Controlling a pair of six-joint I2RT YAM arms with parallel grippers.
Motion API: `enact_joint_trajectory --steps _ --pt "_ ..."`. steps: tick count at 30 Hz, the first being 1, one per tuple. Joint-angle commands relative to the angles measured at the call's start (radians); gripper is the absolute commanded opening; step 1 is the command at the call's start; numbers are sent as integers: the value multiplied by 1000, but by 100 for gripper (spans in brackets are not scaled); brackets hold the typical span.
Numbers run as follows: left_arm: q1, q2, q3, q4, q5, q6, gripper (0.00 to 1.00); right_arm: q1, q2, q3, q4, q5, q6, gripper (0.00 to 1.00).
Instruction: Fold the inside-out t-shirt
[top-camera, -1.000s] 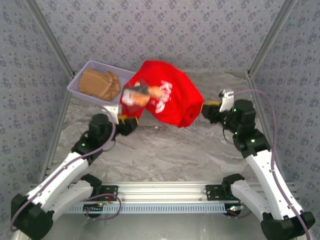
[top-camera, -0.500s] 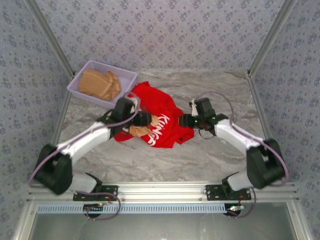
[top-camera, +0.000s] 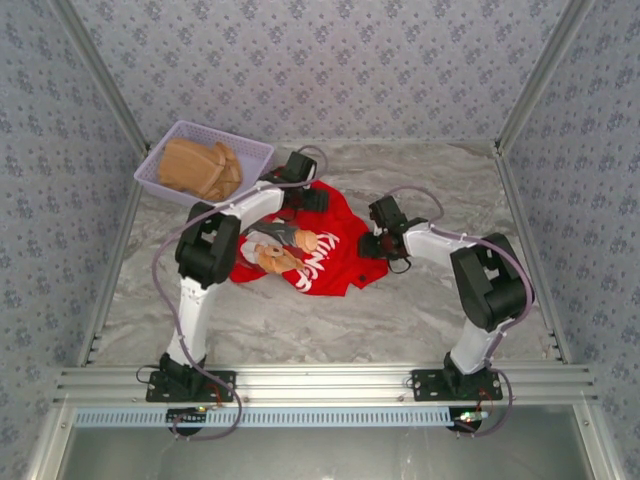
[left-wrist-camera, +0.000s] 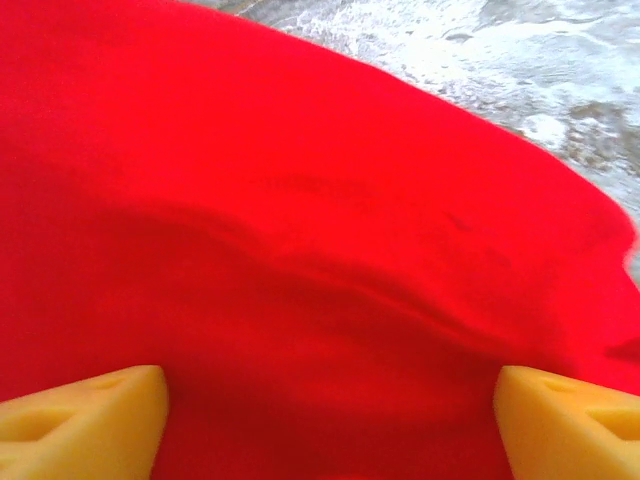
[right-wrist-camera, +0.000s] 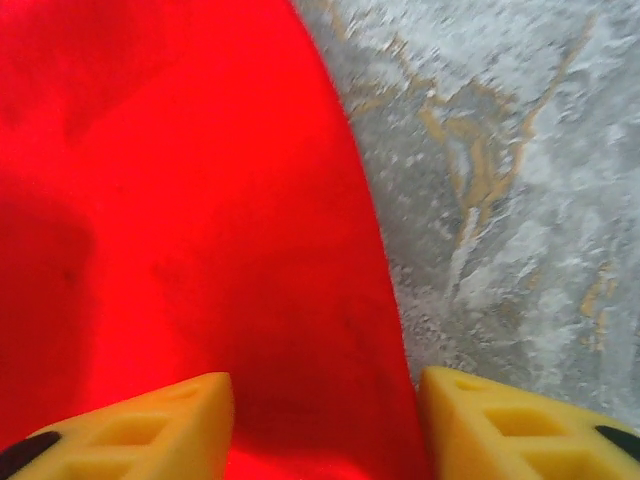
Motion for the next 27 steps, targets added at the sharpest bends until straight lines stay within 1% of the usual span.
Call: enact_joint_trajectory --steps 1,2,3,4,5,6,7,8,10,11,14,16,18,19,21,23,24,25,26,27 --pt "-2 69 120 -101 43 26 73 2 18 3 -28 23 23 35" --pt "-2 97 152 -107 69 24 64 -4 18 3 -20 24 24 23" --pt "0 124 188 -114 99 22 51 -13 14 9 -10 24 17 12" --pt "5 143 224 -118 155 23 39 -25 1 15 0 20 3 4" --pt "10 153 249 -116 195 20 26 -39 -21 22 7 24 -13 0" --pt "16 152 274 -110 235 16 11 -52 -59 33 17 34 -44 0" --pt "22 134 289 -94 276 20 2 -69 -107 50 22 44 -76 0" --pt "26 101 291 -80 293 22 0 -80 -156 63 24 58 -103 0" --pt "26 -25 246 -14 323 50 0 -105 -287 80 58 83 -158 0" --pt "27 -103 194 37 337 54 0 -113 -348 80 76 93 -177 0" --pt "30 -384 -77 282 369 8 0 -130 -516 77 119 74 -223 0" --pt "29 -570 -283 473 394 -32 0 -131 -615 64 148 42 -254 0" --pt "28 -719 -486 613 399 -73 0 -127 -706 31 138 -10 -272 0" --pt "20 -798 -597 683 390 -88 0 -122 -753 5 122 -44 -270 0" --pt "-4 -920 -803 753 343 -90 0 -115 -847 -73 72 -58 -232 0" --pt "-38 -1006 -981 755 275 -76 18 -111 -926 -160 -3 -50 -158 0" --pt "-55 -1039 -1065 728 244 -87 25 -107 -962 -216 -57 -45 -112 4" --pt "-68 -1064 -1145 704 231 -110 32 -101 -992 -268 -113 -27 -55 13" --pt "-82 -1086 -1215 680 218 -135 39 -97 -1011 -311 -167 -13 -8 19" --pt "-98 -1112 -1287 652 194 -161 45 -95 -1030 -356 -211 -8 29 20"
